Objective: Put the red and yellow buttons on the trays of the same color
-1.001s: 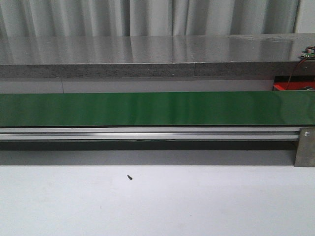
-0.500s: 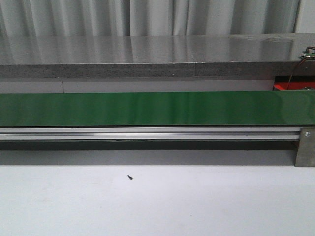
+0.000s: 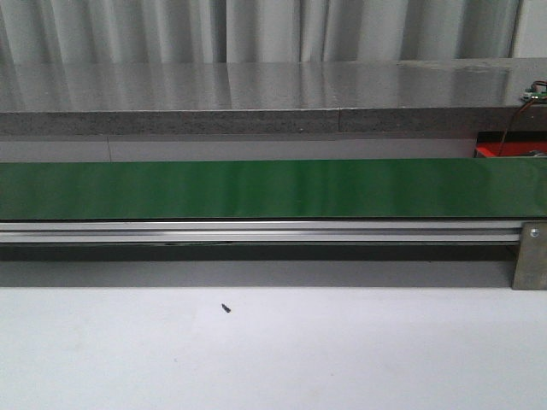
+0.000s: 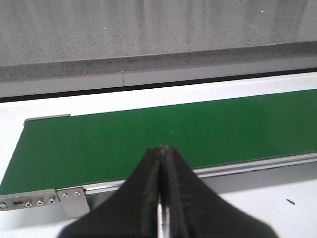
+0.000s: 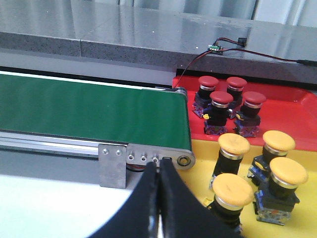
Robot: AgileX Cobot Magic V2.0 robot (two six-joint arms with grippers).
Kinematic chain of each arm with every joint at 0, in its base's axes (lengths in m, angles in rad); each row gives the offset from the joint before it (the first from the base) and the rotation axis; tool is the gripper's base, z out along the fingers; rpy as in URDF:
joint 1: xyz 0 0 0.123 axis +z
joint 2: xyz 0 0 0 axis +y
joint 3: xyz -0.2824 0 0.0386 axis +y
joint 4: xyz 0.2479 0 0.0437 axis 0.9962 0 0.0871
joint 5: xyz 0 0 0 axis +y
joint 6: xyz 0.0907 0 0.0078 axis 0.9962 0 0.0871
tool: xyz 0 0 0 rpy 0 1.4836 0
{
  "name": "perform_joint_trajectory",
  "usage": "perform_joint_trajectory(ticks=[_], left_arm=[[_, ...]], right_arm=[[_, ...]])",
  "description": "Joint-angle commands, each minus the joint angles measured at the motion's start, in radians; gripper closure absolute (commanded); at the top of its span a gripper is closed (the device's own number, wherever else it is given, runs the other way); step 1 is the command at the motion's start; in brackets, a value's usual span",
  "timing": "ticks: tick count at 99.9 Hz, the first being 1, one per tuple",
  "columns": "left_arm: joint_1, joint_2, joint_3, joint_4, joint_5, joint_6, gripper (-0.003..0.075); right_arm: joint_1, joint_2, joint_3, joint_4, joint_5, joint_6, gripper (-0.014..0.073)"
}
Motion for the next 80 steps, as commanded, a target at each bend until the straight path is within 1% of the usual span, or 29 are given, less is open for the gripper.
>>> perform_joint_trajectory(ticks=[1, 42, 51, 70, 80], left_arm=[[-0.01, 0.006, -0.028, -0.015, -0.076, 0.001, 0.074], [-0.01, 0.006, -0.028, -0.015, -0.076, 0.001, 0.074], [-0.01, 0.006, -0.028, -0.012, -0.108, 0.001, 0.074], [-0.01, 0.006, -0.028, -0.007, -0.112, 0.001, 0.074], [-0.01, -0.009, -0.02, 0.036, -0.167, 0.001, 0.074]], right_arm=[[-0.007, -0.018, -0.019, 0.002, -0.087, 0.0, 0.069], [-0.007, -0.018, -0.019, 0.002, -0.087, 0.0, 0.069], [-0.007, -0.018, -0.019, 0.002, -0.087, 0.0, 0.069], [-0.007, -0.018, -0.019, 0.002, -0.087, 0.0, 0.069], [-0.007, -0.018, -0.019, 0.002, -0.087, 0.0, 0.069]])
